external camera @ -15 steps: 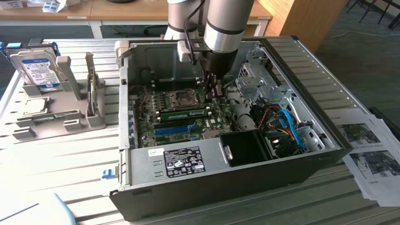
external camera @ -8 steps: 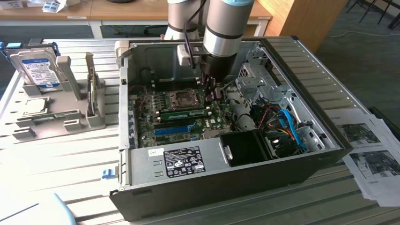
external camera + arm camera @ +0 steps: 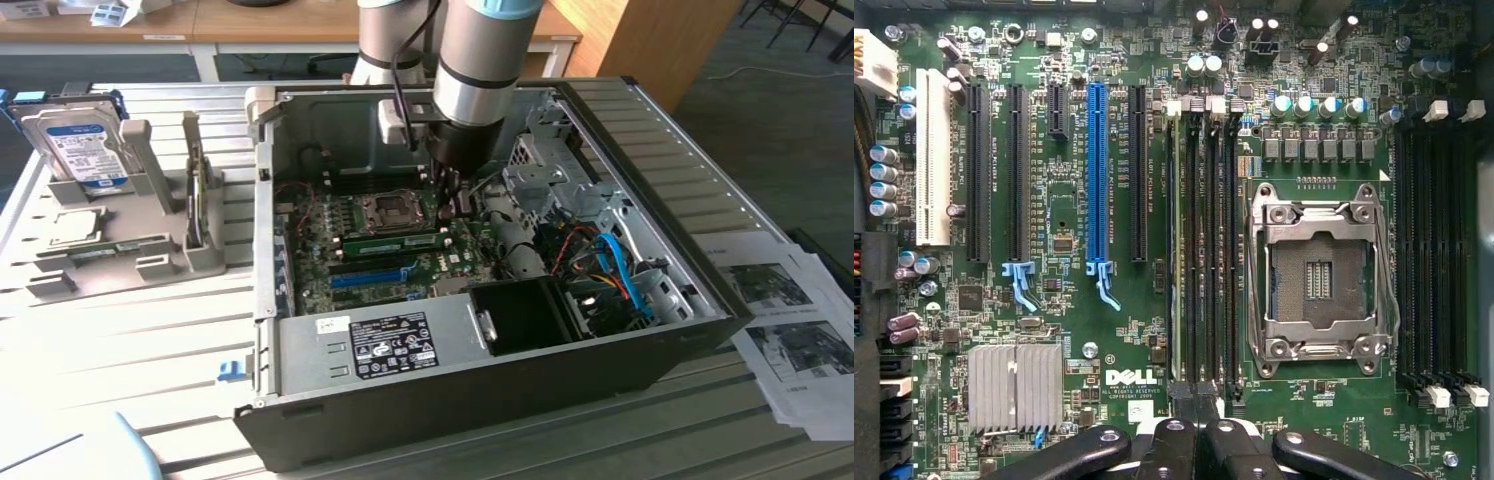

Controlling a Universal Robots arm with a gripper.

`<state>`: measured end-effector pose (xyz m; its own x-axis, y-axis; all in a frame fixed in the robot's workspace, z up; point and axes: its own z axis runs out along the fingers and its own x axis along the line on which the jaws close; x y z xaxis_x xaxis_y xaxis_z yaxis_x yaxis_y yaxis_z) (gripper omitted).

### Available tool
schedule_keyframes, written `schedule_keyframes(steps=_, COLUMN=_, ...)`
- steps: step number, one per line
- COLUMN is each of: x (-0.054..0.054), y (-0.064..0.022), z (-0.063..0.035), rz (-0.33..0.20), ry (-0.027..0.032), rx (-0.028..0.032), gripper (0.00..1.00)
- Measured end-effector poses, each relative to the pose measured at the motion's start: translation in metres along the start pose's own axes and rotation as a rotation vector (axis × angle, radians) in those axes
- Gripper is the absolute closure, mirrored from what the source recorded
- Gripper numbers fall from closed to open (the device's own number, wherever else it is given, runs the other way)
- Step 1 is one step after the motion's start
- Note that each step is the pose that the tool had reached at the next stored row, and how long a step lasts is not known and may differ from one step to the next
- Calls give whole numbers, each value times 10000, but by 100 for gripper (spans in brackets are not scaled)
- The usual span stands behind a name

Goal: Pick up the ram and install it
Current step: 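Press down the ram until it locks into place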

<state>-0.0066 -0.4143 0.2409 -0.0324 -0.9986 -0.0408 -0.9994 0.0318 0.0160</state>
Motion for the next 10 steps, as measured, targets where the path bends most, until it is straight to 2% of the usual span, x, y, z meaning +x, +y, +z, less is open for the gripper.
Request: schedule_keyframes(steps=10, x=2, y=-1, z=67, rz=0, ry=-3, rx=1, gripper=91)
